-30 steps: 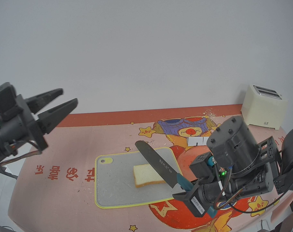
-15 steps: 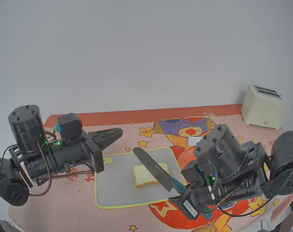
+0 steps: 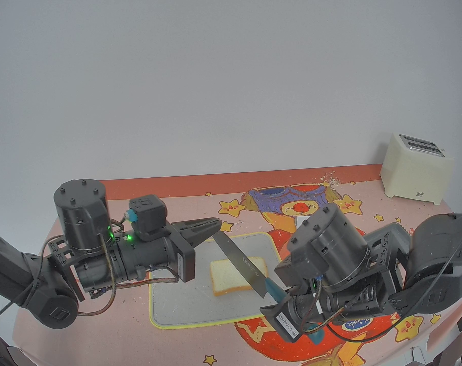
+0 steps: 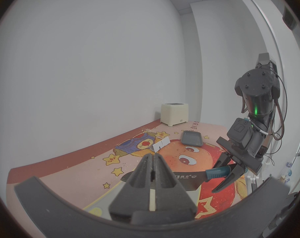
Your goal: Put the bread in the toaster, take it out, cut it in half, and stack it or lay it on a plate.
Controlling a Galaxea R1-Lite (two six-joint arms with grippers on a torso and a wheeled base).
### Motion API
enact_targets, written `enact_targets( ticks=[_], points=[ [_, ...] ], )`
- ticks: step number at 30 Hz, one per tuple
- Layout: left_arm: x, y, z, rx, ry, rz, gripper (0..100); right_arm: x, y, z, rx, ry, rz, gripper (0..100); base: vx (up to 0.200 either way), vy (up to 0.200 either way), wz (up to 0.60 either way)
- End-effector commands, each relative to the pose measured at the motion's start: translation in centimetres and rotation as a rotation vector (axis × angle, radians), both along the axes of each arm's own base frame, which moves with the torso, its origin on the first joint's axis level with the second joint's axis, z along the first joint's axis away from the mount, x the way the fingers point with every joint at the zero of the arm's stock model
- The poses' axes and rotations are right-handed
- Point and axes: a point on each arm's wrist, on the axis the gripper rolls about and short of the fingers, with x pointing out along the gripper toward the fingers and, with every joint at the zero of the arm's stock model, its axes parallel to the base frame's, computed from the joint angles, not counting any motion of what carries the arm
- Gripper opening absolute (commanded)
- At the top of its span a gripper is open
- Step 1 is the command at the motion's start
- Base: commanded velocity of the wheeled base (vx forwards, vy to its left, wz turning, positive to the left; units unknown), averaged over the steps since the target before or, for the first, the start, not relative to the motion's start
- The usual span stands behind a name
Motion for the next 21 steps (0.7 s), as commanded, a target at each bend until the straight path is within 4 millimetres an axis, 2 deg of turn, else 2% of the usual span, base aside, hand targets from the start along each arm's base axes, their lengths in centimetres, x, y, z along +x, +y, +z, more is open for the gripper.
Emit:
enact_targets(
  ticks=[1, 10, 21],
  points=[
    [1.2, -1.1, -1.2, 0.012, 0.02, -0.009, 0, 0.0, 0.1, -0.4, -0.008, 0.014, -0.009, 0, 0.0, 0.0, 0.0],
    [1.5, -2.0, -2.5, 0.032, 0.052, -0.028, 0, 0.2, 0.2, -0.8, -0.019, 0.022, -0.012, 0, 0.0, 0.0, 0.0],
    [2.8, -2.9, -2.8, 0.03, 0.046, -0.022, 0, 0.1, 0.0, -0.8, -0.023, 0.026, -0.016, 0, 0.0, 0.0, 0.0]
  ],
)
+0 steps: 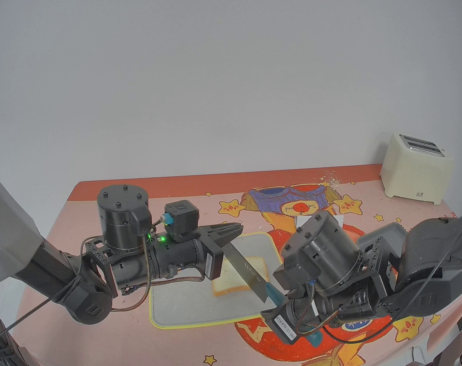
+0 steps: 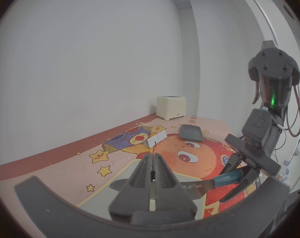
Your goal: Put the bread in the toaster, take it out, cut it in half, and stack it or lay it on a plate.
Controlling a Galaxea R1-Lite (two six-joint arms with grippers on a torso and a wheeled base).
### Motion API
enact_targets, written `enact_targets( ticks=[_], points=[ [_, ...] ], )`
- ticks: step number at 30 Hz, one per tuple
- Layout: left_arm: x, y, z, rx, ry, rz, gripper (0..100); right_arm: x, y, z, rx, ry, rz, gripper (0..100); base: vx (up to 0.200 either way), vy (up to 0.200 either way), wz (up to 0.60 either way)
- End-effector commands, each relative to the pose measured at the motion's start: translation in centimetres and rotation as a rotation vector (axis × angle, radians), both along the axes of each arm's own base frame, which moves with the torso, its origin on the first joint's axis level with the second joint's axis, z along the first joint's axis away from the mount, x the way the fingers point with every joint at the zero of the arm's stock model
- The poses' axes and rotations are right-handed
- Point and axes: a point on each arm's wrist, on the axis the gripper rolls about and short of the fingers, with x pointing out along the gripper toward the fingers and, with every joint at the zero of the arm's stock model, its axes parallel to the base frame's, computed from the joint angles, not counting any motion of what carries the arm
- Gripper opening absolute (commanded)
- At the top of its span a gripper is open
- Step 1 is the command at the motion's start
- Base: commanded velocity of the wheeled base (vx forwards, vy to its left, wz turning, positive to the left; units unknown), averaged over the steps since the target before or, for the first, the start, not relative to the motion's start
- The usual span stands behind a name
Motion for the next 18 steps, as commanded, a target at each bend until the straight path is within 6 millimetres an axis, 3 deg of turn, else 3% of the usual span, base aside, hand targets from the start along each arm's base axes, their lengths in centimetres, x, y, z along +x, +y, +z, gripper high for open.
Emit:
enact_targets(
  ticks=[1, 18],
  points=[
    [0.4, -0.3, -0.6, 0.01, 0.009, -0.001, 0, -0.1, -0.1, 0.1, 0.002, 0.001, 0.0, 0, 0.0, 0.0, 0.0],
    [1.2, -1.2, -2.6, 0.021, 0.031, -0.003, 0, -0.3, 0.0, -0.2, -0.005, 0.009, 0.008, 0, 0.0, 0.0, 0.0]
  ],
)
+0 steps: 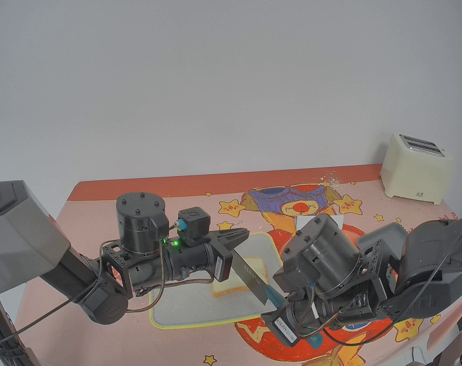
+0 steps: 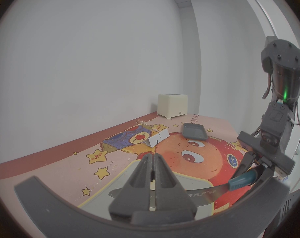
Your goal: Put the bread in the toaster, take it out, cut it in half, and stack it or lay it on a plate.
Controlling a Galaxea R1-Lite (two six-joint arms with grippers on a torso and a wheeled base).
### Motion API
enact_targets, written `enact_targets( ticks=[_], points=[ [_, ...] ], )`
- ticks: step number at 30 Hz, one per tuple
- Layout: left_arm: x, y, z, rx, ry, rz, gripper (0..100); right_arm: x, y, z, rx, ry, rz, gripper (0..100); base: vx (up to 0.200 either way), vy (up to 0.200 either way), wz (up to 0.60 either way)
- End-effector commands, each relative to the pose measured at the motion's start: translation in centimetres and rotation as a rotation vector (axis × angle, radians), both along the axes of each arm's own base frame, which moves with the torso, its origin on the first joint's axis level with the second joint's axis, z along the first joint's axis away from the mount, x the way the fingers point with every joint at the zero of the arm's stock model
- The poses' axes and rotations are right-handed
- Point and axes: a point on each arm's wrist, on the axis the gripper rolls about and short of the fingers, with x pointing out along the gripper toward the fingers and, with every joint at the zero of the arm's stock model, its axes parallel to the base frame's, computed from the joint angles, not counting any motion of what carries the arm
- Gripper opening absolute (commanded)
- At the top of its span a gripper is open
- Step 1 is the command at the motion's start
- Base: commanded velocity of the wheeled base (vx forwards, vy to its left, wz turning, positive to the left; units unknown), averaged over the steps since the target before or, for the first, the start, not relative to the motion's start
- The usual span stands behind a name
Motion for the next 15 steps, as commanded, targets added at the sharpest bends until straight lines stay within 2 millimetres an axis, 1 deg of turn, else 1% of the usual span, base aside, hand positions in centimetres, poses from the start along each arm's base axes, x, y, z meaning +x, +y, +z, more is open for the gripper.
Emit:
enact_targets(
  ticks=[1, 9, 11, 15],
  points=[
    [0.13, -0.12, -0.46, 0.007, 0.009, -0.001, 0, 0.03, -0.09, -0.06, -0.002, 0.001, -0.002, 0, 0.0, 0.0, 0.0],
    [0.18, -0.14, -0.87, 0.014, 0.018, 0.002, 0, 0.12, 0.07, -0.1, 0.0, 0.004, -0.001, 0, 0.0, 0.0, 0.0],
    [0.3, -0.23, -1.37, 0.021, 0.028, 0.002, 0, 0.18, 0.16, -0.17, -0.002, 0.004, 0.0, 0, 0.0, 0.0, 0.0],
    [0.31, -0.23, -1.42, 0.023, 0.028, 0.002, 0, 0.16, 0.12, -0.16, -0.001, 0.005, -0.001, 0, 0.0, 0.0, 0.0]
  ],
)
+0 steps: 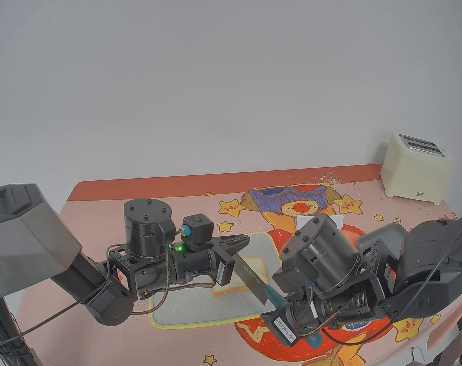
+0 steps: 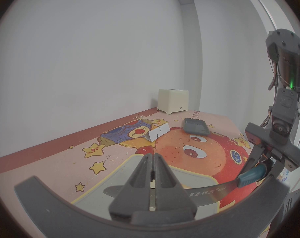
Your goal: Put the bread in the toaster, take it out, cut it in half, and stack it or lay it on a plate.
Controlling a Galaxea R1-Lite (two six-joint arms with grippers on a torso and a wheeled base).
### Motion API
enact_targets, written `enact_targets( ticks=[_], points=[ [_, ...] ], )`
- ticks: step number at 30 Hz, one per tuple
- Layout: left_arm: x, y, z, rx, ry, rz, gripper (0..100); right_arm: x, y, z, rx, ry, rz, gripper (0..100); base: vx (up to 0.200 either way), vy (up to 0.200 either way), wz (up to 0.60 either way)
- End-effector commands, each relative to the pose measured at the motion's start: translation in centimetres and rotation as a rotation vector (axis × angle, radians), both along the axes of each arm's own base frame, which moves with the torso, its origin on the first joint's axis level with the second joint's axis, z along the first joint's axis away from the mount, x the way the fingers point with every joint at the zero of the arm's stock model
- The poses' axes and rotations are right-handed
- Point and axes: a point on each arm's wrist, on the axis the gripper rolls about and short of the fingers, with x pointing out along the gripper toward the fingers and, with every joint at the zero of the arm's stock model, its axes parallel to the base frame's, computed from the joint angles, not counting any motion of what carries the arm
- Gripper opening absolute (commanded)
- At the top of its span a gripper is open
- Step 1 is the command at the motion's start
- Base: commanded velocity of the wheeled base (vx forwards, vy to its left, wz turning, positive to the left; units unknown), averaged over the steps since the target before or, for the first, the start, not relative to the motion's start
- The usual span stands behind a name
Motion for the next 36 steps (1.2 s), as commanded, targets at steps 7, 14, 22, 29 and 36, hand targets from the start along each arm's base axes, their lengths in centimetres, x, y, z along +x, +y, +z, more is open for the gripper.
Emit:
enact_targets(
  ticks=[7, 14, 22, 29, 36],
  points=[
    [0.2, -0.1, -1.1, 0.019, 0.026, 0.0, 0, 0.1, 0.1, -0.1, 0.001, 0.001, 0.0, 0, 0.0, 0.0, 0.0],
    [0.4, -0.3, -1.6, 0.017, 0.02, 0.0, 0, 0.2, 0.1, 0.0, 0.006, -0.002, -0.003, 0, 0.0, 0.0, 0.0],
    [0.4, -0.3, -1.9, 0.022, 0.028, 0.0, 0, 0.3, 0.1, 0.2, 0.012, -0.006, -0.005, 0, 0.0, 0.0, 0.0],
    [0.4, -0.3, -2.2, 0.028, 0.034, -0.001, 0, 0.5, 0.3, 0.8, 0.034, -0.021, -0.008, 0, 0.0, 0.0, 0.0],
    [0.3, -0.2, -2.2, 0.031, 0.033, -0.002, 0, 0.7, 0.3, 0.9, 0.035, -0.022, -0.014, 0, 0.0, 0.0, 0.0]
  ],
)
